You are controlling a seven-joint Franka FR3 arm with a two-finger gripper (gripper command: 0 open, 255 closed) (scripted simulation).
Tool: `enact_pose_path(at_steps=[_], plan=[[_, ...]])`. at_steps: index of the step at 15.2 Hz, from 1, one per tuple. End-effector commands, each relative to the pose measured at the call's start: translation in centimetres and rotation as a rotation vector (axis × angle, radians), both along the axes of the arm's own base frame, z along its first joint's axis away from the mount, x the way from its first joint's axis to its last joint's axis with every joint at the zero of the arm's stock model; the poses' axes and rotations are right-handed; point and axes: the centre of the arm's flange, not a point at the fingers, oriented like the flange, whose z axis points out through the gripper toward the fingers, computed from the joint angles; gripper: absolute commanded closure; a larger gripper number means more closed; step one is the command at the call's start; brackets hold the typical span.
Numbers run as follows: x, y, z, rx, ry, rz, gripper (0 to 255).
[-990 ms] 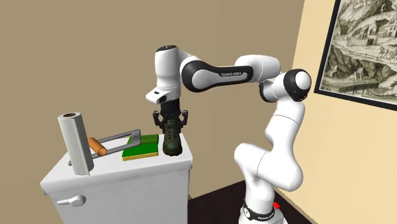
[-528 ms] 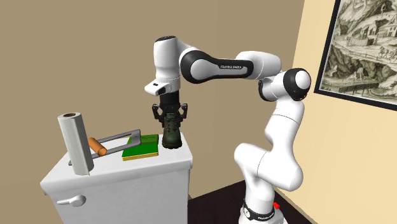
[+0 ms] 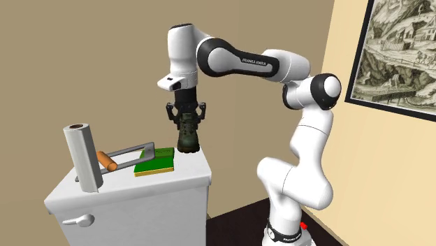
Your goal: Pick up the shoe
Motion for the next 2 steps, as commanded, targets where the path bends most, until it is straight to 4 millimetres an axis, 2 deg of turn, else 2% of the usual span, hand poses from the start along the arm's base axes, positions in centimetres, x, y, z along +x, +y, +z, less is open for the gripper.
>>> enact_pose_path(at_steps=[1, 2], plan=[[-0.01, -0.04, 0.66, 0.000, -0.001, 0.000, 255], [-0.01, -0.04, 0.66, 0.000, -0.001, 0.000, 255]])
